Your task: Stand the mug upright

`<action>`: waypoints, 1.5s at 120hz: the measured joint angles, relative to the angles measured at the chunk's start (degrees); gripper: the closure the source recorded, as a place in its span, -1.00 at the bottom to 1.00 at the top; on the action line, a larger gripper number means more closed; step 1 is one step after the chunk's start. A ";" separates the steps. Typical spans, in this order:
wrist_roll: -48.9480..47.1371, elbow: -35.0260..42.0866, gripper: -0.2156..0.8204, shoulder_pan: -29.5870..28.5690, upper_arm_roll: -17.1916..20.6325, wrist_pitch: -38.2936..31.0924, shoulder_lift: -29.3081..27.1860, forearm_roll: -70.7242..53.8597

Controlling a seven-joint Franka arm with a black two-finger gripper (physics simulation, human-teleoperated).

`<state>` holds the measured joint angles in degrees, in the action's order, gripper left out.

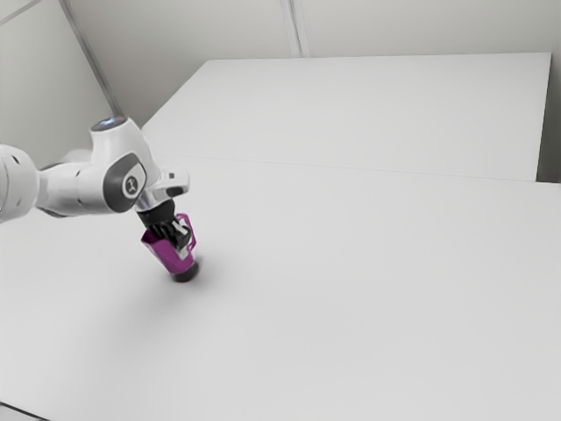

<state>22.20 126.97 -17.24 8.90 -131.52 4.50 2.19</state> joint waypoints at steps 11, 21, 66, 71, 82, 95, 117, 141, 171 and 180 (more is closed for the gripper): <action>-2.06 0.05 0.92 -0.01 -0.02 -1.68 1.35 -0.67; -3.68 0.06 0.90 0.48 -0.02 -2.78 2.11 -0.98; -7.49 -0.56 -0.26 0.49 0.86 -3.43 -0.51 -0.76; -7.71 -0.91 -0.32 0.63 1.00 -2.78 -1.72 -0.77; -8.16 -3.03 -0.41 0.91 1.23 -0.48 -3.23 -0.73; -8.65 -8.19 -0.48 1.12 1.55 3.53 -3.04 -0.58; -9.46 -21.50 -0.54 1.26 1.61 13.27 -0.28 0.02; -10.13 -36.32 -0.57 3.20 1.15 24.53 1.92 -0.58; -10.66 -42.73 -0.58 4.42 0.81 34.96 3.13 -0.76; -10.75 -42.81 -0.58 4.34 0.78 36.52 3.00 -0.77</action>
<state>11.44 84.16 -12.90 9.68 -95.00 7.50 1.42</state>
